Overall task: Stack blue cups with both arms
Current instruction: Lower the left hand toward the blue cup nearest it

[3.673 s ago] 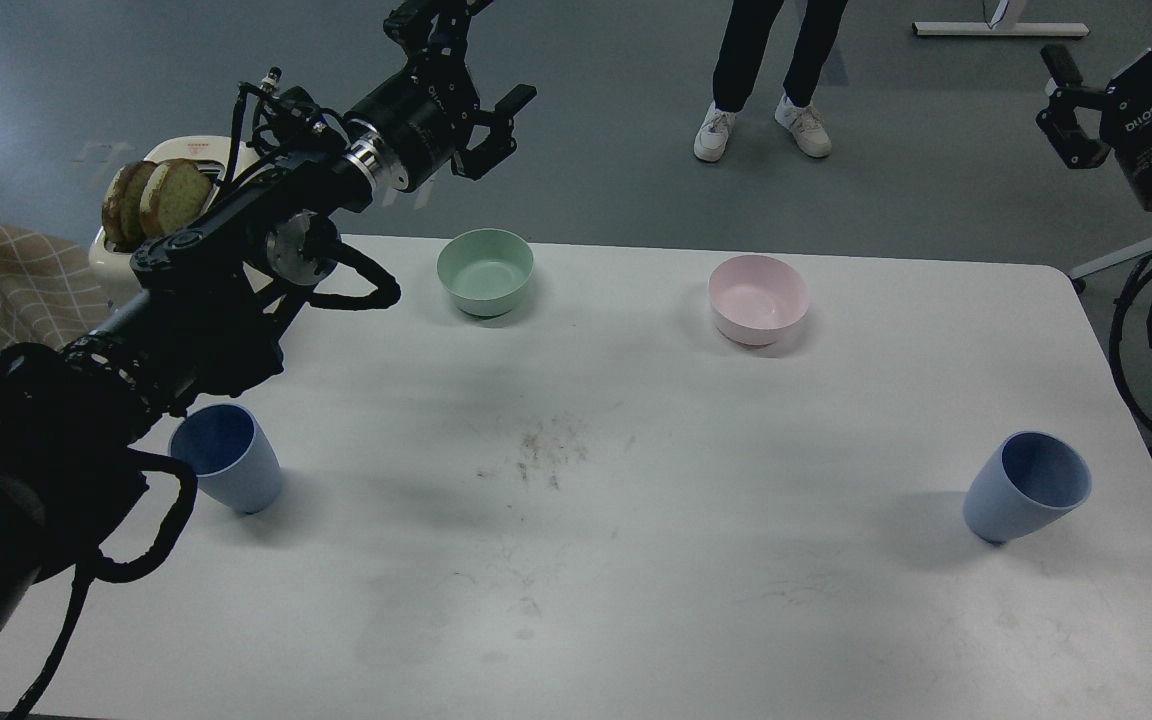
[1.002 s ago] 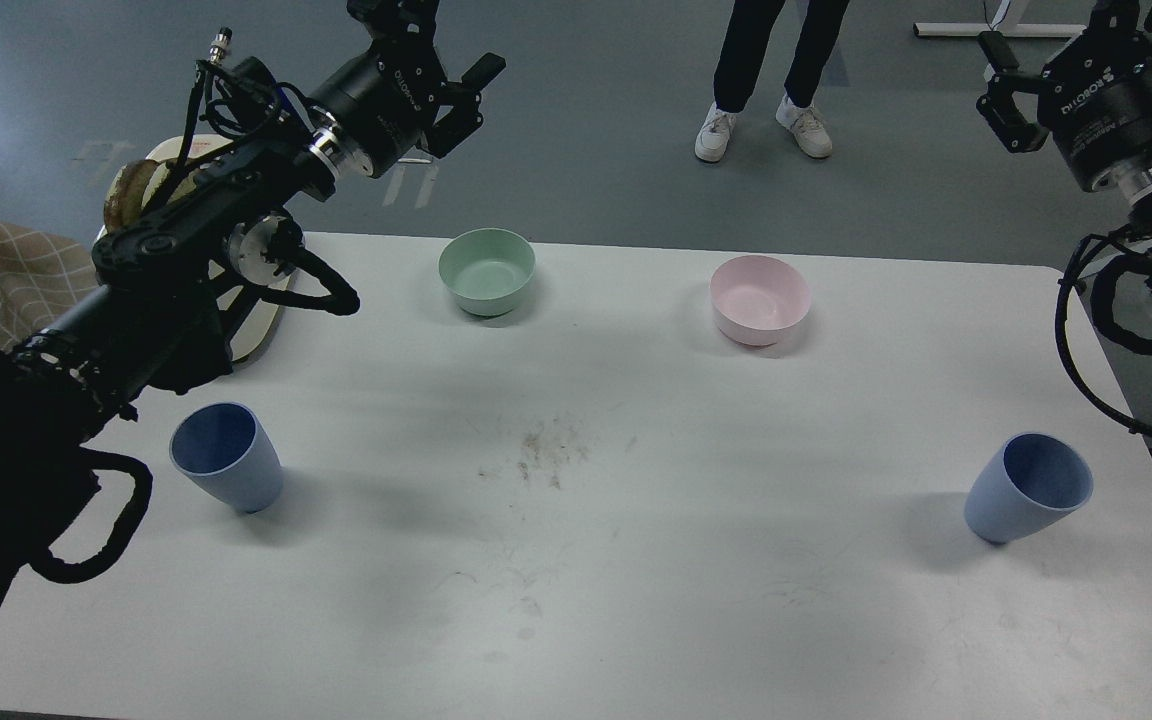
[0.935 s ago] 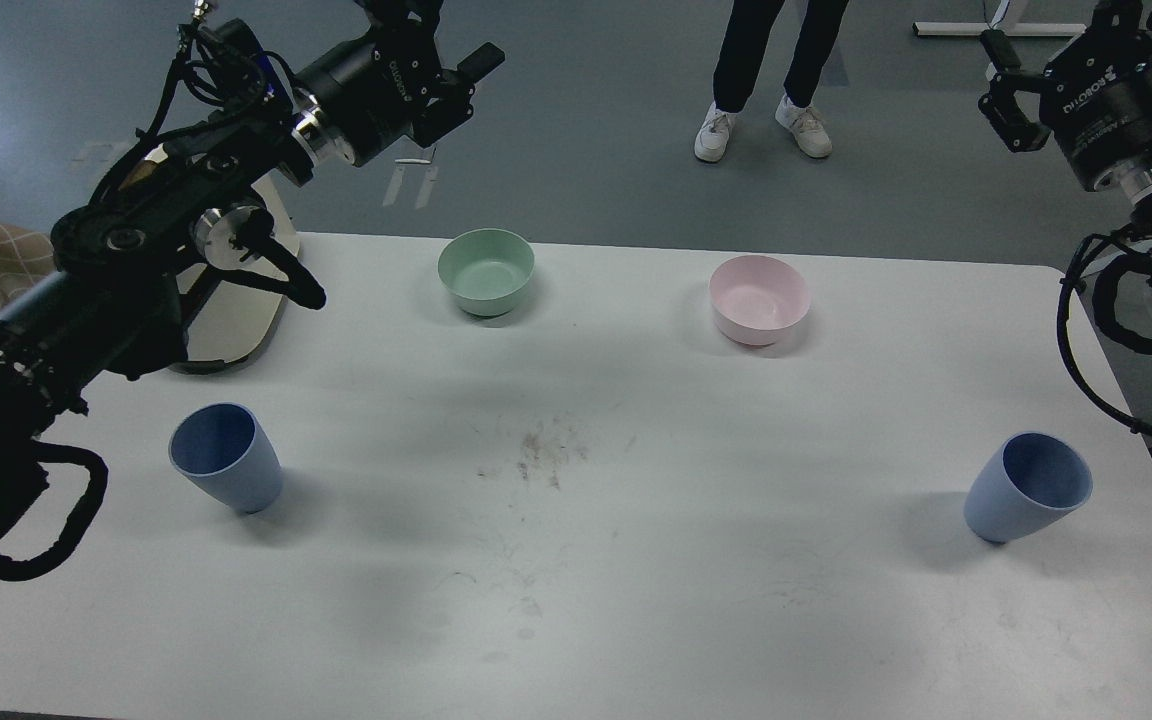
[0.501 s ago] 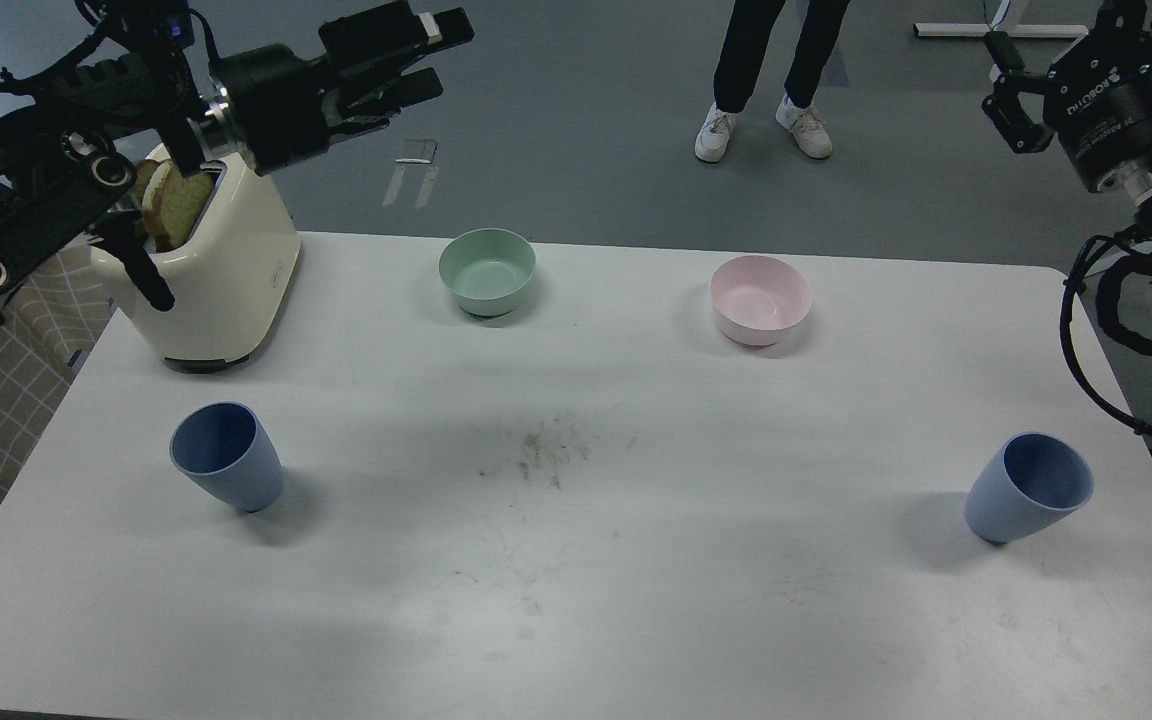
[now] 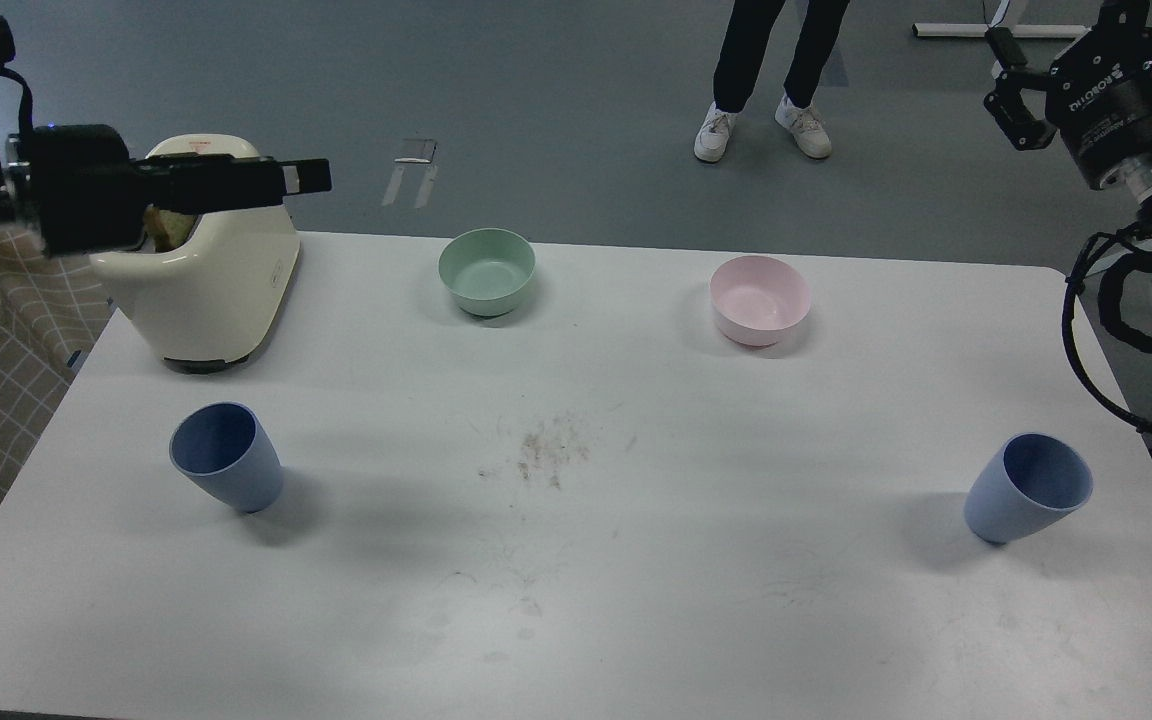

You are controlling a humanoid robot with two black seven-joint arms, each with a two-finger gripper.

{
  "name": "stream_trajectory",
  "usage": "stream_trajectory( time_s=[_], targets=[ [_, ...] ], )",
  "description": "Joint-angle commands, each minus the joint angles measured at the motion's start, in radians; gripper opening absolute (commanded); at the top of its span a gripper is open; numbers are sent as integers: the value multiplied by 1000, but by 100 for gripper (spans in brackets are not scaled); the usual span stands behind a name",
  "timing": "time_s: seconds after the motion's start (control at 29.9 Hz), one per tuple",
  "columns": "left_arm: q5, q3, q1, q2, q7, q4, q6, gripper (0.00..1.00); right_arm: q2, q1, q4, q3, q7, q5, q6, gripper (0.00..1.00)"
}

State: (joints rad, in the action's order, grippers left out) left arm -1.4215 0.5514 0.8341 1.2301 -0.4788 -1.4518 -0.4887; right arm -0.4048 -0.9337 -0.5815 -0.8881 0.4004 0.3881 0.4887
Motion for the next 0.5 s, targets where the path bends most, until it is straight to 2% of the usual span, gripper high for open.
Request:
stream_trajectory(
  time_s=[0.0, 0.27, 0.47],
  targets=[
    [-77, -1, -62, 74, -10, -32, 0, 98, 4, 1, 0, 0, 0, 0, 0, 100],
    [-272, -39, -139, 78, -10, -19, 12, 98, 4, 3, 0, -2, 0, 0, 0, 100],
    [-292, -145, -145, 43, -10, 39, 93, 98, 4, 3, 0, 0, 0, -1, 0, 100]
  ],
)
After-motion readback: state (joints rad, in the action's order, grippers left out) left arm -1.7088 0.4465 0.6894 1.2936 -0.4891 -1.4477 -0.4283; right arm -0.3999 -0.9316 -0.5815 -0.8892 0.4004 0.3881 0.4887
